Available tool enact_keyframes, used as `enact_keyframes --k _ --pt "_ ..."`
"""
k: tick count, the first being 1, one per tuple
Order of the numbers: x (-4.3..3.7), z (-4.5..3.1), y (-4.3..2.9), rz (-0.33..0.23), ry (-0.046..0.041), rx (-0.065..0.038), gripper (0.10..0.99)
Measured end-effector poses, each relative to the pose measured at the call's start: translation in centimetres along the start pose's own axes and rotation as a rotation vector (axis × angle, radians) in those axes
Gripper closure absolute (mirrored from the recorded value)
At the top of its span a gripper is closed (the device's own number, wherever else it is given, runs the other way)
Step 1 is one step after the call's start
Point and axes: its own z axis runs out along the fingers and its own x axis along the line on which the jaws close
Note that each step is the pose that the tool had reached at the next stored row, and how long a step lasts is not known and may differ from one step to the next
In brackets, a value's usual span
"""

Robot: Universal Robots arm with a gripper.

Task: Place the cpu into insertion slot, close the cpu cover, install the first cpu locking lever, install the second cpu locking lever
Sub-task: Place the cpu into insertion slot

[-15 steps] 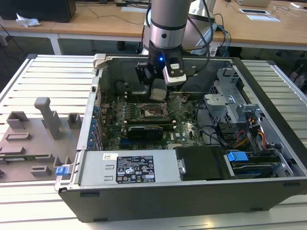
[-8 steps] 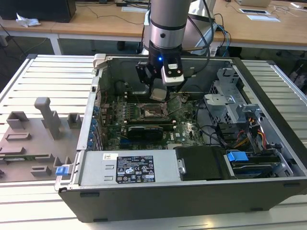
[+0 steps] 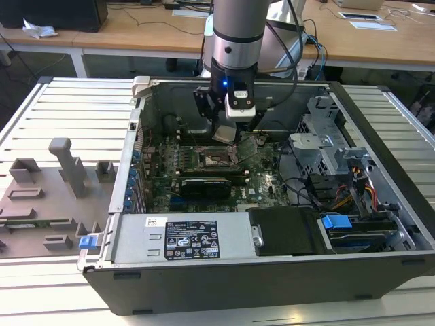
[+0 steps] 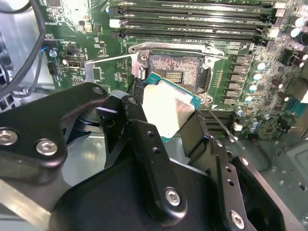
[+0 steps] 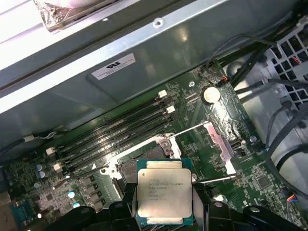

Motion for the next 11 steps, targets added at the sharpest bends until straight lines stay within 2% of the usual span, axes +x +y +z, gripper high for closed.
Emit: enact_keyframes --k 3,11 --pt "0.0 0.01 0.0 0.052 -0.0042 -0.001 0.545" --pt "0.0 0.02 0.0 0.138 -0.0113 -0.003 0.545"
